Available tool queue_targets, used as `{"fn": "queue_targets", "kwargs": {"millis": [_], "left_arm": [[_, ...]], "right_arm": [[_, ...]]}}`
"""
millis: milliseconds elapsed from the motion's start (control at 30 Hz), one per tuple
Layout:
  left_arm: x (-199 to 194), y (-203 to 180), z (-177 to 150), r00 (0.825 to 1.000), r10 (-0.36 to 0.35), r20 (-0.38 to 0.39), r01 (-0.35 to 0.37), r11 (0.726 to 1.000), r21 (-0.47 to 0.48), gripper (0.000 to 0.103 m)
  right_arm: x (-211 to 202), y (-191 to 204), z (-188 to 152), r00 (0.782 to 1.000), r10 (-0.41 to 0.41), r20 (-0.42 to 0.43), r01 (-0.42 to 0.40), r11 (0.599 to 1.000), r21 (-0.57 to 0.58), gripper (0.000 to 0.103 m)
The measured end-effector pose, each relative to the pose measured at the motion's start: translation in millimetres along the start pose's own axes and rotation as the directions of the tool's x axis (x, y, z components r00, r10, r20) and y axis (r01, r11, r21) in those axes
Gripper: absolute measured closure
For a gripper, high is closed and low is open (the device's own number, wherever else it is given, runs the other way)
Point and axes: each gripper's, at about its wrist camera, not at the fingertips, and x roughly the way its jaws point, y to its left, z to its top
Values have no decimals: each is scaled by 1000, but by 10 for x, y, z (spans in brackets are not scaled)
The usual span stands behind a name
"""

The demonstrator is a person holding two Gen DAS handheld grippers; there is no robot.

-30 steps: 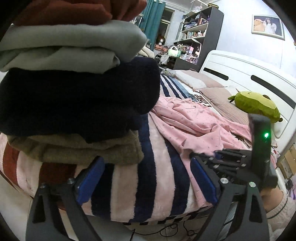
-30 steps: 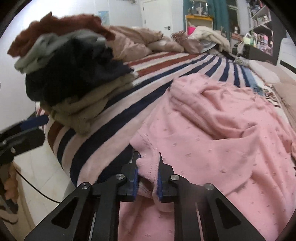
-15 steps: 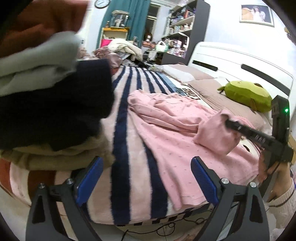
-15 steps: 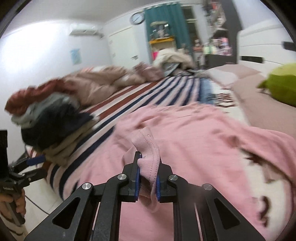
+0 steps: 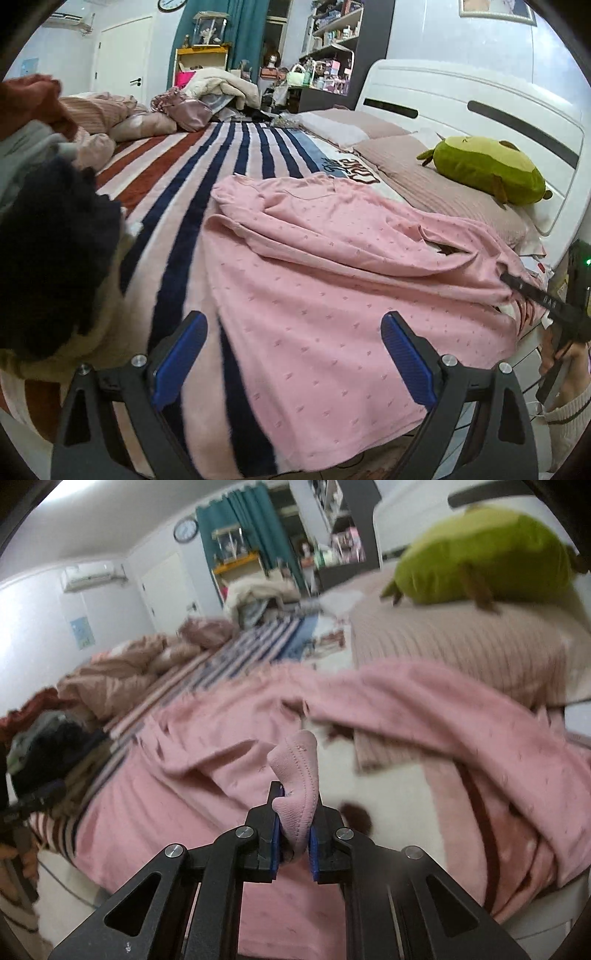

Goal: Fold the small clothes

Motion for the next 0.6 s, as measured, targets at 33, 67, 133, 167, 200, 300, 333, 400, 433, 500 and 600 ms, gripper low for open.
{"fn": "queue_targets", "kwargs": {"millis": [33,67,133,167,200,300,333,400,433,500,600], "left_arm": [[33,-34,18,1000,3,-6,-3,1000,6,9],[58,-60,35,1000,3,-9,-3,1000,10,9],[88,-92,58,1000,-2,-12,3,1000,16,9],[96,-95,69,1000,-5,-12,5,1000,18,9],[112,-99,84,1000,-4,-12,4,1000,19,9],[155,-82,125,1000,-5,-15,5,1000,22,9],[169,-72,138,1000,-4,-13,4,1000,21,9],[189,-39,176,1000,-1,-6,1,1000,13,9],[195,-25,191,1000,-2,-2,2,1000,11,9],[213,20,226,1000,2,10,-2,1000,7,9],[243,75,265,1000,16,15,-16,1000,5,9]], "right_arm": [[26,-17,-30,1000,-5,-20,5,1000,-8,90],[40,-17,-64,999,-14,-33,13,1000,-17,86],[-1,-41,-84,999,-22,-34,21,999,-27,64],[-50,-55,-63,1000,-25,-19,24,999,-32,60],[-106,-65,-33,1000,-27,-3,27,999,-43,55],[-149,72,179,1000,-6,23,10,989,-148,53],[-105,155,243,1000,21,2,-20,981,-193,52],[37,369,348,993,101,-58,-113,957,-267,51],[103,440,382,988,132,-79,-149,949,-278,51],[331,657,464,967,212,-139,-245,925,-289,51],[686,970,525,939,254,-233,-322,886,-334,51]]}}
